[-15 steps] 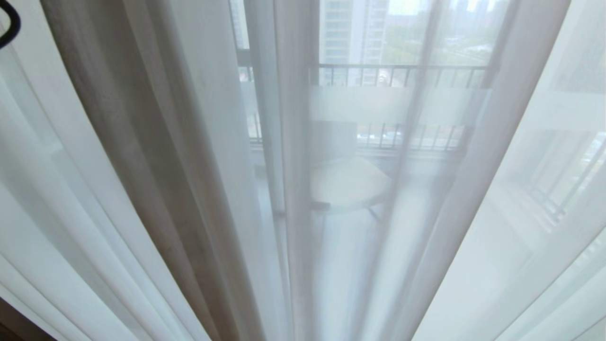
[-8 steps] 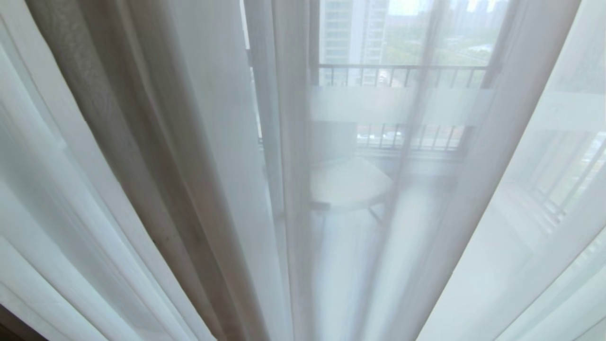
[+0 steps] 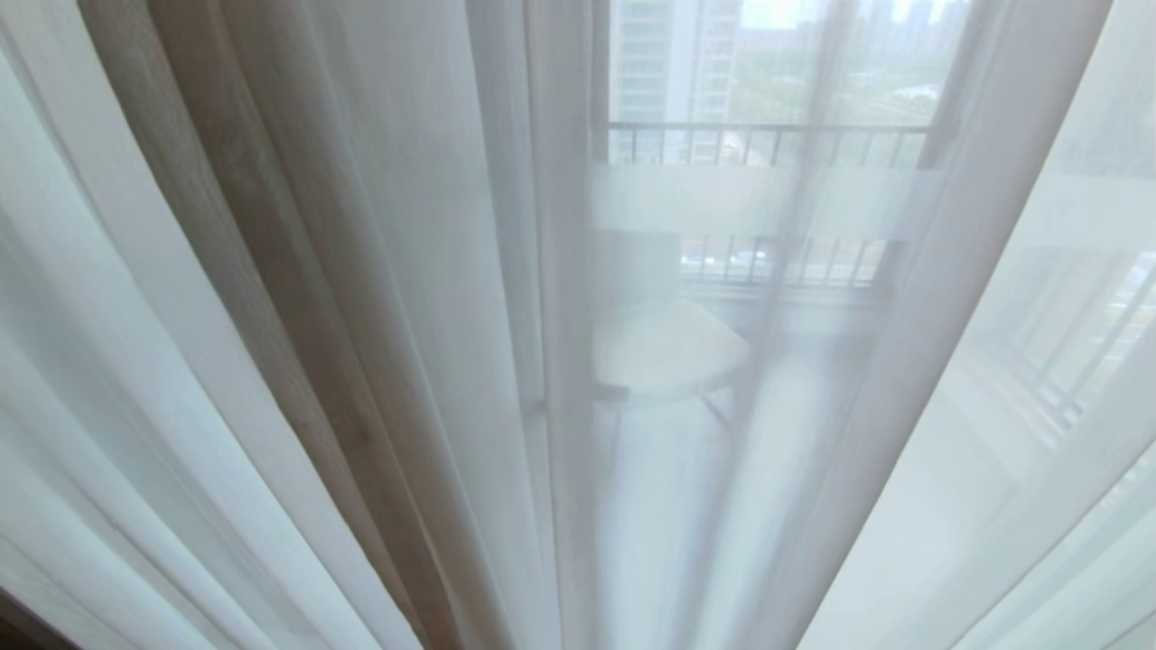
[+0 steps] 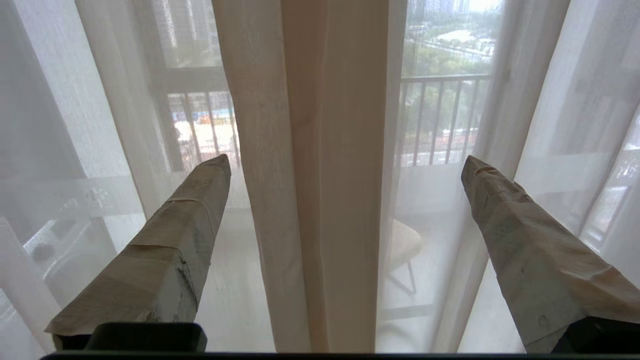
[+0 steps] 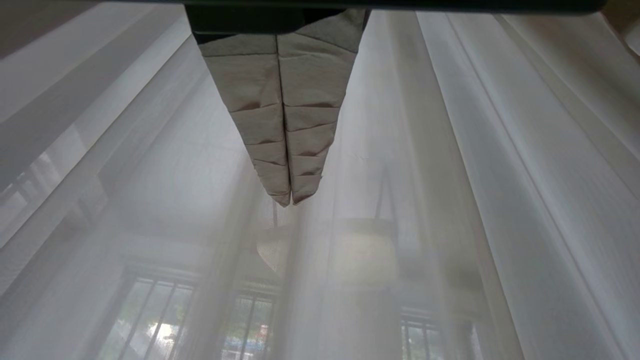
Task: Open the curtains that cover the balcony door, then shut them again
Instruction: Close the outer curtains on both sides
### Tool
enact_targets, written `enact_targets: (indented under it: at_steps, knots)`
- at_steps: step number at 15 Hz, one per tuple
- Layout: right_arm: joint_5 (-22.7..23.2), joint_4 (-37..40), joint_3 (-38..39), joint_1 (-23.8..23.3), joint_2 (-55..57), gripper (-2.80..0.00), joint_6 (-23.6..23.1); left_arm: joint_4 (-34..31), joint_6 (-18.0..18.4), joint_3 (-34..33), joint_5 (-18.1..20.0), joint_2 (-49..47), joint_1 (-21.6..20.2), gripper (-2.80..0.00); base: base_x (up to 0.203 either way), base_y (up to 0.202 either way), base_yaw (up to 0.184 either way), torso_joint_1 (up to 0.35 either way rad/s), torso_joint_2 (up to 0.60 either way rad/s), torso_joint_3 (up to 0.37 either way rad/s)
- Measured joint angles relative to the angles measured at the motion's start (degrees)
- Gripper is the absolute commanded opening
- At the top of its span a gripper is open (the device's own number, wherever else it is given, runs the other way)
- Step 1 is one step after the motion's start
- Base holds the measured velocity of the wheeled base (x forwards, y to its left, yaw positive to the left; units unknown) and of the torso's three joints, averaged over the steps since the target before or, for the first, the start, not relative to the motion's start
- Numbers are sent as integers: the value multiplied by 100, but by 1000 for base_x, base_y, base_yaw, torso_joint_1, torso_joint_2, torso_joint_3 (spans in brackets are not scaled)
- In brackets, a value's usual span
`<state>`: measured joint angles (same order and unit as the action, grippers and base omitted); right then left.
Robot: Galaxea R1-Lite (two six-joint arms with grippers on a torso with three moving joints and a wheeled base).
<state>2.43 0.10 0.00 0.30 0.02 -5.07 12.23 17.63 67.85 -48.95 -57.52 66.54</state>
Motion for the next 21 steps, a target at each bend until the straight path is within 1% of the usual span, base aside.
enact_targets:
  at_steps: [3, 5, 6, 11, 12, 15, 17, 19, 21]
  knots:
    - [-1, 0, 0, 0, 0, -280, 1, 0, 257, -101, -28, 161, -6, 0, 0, 0, 0, 0, 0, 0]
    - [0, 0, 0, 0, 0, -280, 1, -5, 306, -161, -86, 282, -9, 0, 0, 0, 0, 0, 0, 0]
    - [0, 0, 0, 0, 0, -280, 0, -13, 309, -189, -95, 350, -9, -280, 0, 0, 0, 0, 0, 0]
    - [-1, 0, 0, 0, 0, -280, 1, -10, 336, -328, -33, 574, -9, -280, 0, 0, 0, 0, 0, 0]
    - [0, 0, 0, 0, 0, -280, 1, -2, 421, -330, 4, 590, -9, -280, 0, 0, 0, 0, 0, 0]
    - [0, 0, 0, 2, 0, -280, 1, 128, 892, -336, 202, 679, -4, -280, 0, 0, 0, 0, 0, 0]
    - [0, -2, 0, 2, 0, -280, 1, 240, 1246, -323, 220, 808, -2, -280, 0, 0, 0, 0, 0, 0]
    - [-1, -2, 0, 2, 0, -280, 3, 495, 1682, -311, 229, 929, 0, -280, 0, 0, 0, 0, 0, 0]
    - [0, -2, 0, 2, 0, -280, 1, 928, 2260, -304, 255, 1014, -4, -280, 0, 0, 0, 0, 0, 0]
